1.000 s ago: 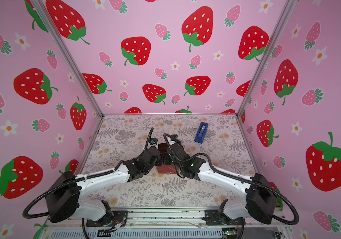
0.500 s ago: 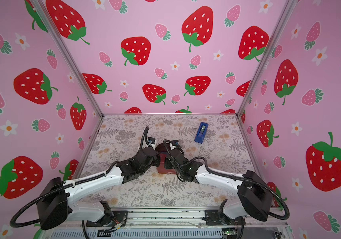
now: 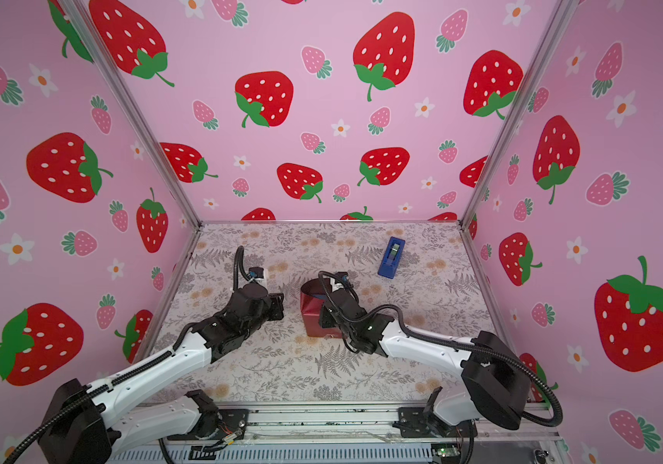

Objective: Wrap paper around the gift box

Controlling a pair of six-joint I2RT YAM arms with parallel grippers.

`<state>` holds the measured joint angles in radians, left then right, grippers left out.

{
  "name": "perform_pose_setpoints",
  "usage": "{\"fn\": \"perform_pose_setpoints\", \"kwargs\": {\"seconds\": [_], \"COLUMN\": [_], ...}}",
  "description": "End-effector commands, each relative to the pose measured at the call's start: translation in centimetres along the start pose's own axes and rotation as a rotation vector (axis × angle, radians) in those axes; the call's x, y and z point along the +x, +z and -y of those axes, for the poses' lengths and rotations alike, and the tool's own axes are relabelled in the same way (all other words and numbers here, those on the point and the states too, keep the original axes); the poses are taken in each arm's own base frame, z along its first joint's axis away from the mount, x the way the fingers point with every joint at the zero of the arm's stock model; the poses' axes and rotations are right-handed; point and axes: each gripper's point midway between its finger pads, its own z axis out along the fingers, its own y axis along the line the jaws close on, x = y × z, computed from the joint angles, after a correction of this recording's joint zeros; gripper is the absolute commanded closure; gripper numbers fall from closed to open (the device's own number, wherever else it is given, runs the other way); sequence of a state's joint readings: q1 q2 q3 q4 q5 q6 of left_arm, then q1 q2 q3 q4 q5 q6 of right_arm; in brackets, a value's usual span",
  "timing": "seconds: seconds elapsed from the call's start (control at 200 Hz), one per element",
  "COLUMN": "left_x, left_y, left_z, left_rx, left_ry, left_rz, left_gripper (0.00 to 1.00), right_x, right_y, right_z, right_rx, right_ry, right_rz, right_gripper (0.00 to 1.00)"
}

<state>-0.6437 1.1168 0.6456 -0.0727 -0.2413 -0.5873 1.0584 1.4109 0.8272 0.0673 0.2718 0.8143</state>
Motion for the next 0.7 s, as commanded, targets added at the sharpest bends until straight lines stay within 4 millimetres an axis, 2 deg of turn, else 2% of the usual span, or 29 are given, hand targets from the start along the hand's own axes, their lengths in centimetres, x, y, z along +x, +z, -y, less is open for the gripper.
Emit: {"fn": "perform_pose_setpoints", "kwargs": {"seconds": [0.0, 0.245, 0.465, 0.695], "left_x": [1.3, 3.0, 2.9, 2.2], "left_y": [0.6, 2.5, 3.3, 2.8], "left_z": [1.9, 3.5, 5.2, 6.2], "left_rx": [0.127, 0.215, 0.282, 0.333], "left_ry": [-0.089, -0.102, -0.113, -0.145], "left_rz": [-0.037, -0.095, -0.116, -0.096], "left_gripper": [0.73, 0.72, 0.72, 0.72], "right_x": [3.5, 3.7, 3.7, 4.1], "right_y": [0.7, 0.9, 0.9, 1.2], "right_z": [2.5, 2.3, 2.4, 2.4], "right_rx": [0.087, 0.078, 0.079, 0.078], "right_ry": [-0.021, -0.013, -0.011, -0.011], "right_rz": [-0.102, -0.112, -0.114, -0.125], "right_gripper": [0.98, 0.98, 0.98, 0.98]}}
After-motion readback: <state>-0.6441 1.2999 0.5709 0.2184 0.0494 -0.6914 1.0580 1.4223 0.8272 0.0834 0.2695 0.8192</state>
